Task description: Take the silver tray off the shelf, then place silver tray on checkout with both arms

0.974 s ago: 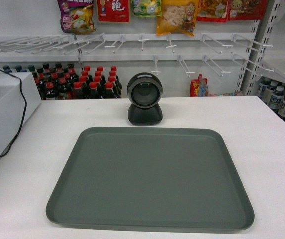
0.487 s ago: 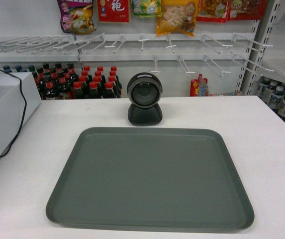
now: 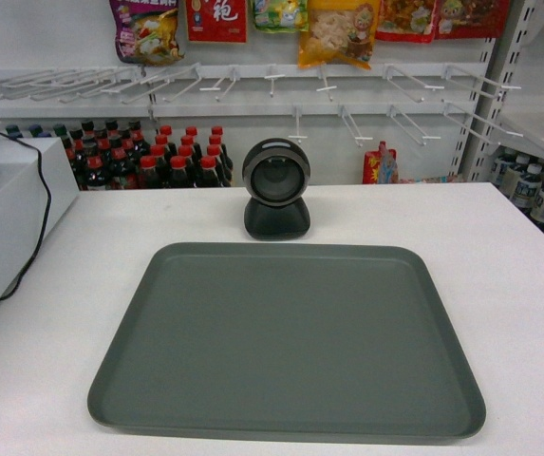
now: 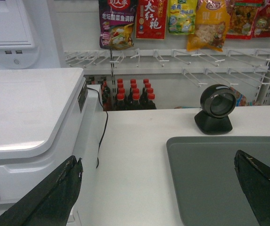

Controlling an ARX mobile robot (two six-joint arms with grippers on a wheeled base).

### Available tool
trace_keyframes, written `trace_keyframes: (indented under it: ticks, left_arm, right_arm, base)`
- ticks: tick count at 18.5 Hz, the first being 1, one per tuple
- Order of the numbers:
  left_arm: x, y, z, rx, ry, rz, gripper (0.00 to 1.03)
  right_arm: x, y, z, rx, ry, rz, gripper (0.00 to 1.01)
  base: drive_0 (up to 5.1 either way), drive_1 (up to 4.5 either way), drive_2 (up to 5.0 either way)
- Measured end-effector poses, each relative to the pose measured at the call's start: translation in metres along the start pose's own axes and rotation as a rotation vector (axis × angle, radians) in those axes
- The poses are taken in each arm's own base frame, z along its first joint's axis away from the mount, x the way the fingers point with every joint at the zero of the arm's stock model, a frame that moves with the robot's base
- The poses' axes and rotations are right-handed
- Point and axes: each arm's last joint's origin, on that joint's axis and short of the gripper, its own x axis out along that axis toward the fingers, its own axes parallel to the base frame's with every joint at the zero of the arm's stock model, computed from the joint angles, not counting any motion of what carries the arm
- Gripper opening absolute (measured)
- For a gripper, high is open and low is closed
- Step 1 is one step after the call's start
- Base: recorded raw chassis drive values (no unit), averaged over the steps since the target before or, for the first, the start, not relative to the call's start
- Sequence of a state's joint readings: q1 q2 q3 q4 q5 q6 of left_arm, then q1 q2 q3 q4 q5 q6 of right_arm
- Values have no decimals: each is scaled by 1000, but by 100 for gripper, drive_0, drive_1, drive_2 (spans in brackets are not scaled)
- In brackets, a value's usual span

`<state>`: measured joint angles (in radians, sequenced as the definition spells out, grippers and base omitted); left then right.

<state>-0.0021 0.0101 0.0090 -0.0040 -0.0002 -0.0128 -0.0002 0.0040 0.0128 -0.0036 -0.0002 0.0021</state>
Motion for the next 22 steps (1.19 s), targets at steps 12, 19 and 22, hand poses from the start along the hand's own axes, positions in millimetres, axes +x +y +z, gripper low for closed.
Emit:
trace_keyframes:
  ticks: [12,19,22]
  left_arm:
    - [0,0,0,0,4,0,98]
    - [0,0,0,0,-3,0,98]
    - [0,0,0,0,-1,0,98]
  right_arm:
    - [0,0,0,0,5,0,98]
    - [0,0,0,0,-2,0,98]
    - [0,0,0,0,2,0,98]
  base:
    - [10,-375,394]
    - [-4,-424,415]
    - [-8,-428,412]
